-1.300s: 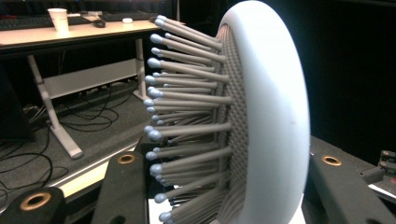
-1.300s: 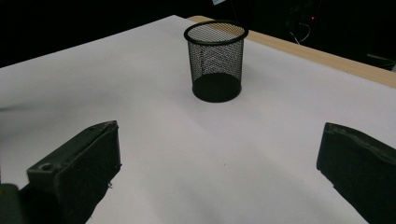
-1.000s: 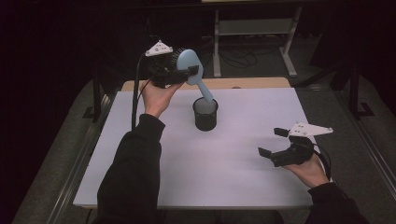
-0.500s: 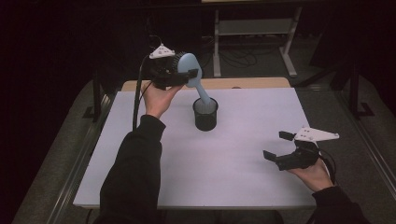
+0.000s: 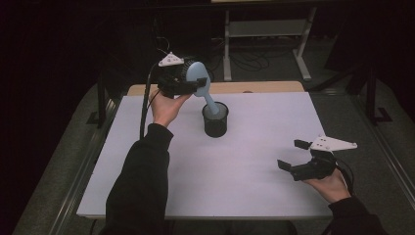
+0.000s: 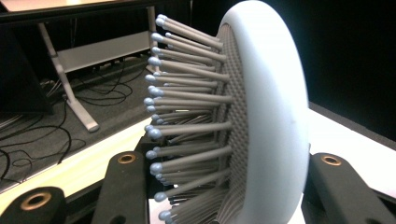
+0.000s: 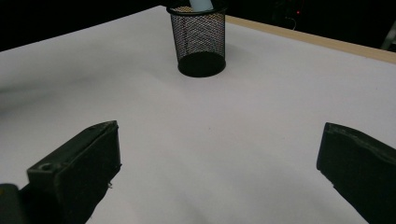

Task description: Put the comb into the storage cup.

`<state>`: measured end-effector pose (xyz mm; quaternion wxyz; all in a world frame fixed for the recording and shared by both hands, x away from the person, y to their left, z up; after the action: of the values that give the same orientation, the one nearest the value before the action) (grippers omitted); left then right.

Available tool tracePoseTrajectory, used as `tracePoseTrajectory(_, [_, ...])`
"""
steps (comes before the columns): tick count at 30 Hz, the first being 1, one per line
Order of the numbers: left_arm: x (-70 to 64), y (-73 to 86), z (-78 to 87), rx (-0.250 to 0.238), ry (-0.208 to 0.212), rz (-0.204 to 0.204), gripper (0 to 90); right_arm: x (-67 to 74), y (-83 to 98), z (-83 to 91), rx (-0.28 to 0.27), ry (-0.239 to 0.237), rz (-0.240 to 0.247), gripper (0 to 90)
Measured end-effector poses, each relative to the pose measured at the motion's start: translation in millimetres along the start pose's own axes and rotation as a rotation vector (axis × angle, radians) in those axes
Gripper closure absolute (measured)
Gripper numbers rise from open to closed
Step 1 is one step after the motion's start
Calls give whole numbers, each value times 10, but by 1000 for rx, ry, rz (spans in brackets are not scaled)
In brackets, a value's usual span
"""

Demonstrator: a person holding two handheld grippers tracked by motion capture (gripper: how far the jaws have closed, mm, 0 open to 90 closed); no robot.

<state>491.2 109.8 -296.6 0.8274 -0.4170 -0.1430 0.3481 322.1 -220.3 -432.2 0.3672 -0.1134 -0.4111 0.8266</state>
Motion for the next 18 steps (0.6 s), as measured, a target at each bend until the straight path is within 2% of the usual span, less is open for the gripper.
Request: tracePoseTrajectory(18, [47, 172, -191, 14, 25, 36, 509, -10, 84, -14, 16, 5, -2, 0])
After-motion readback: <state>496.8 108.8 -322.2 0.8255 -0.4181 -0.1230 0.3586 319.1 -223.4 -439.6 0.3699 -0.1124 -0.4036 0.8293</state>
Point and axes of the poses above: each handheld gripper's, and its own axes: z roughly backward along the jaws, y roughly out of its underside, x roughly to its left, the point moved 6 cm from there along -z, roughly forward along the jaws, and after that the axes turned 15 degrees about x, right-handed, at the moved point
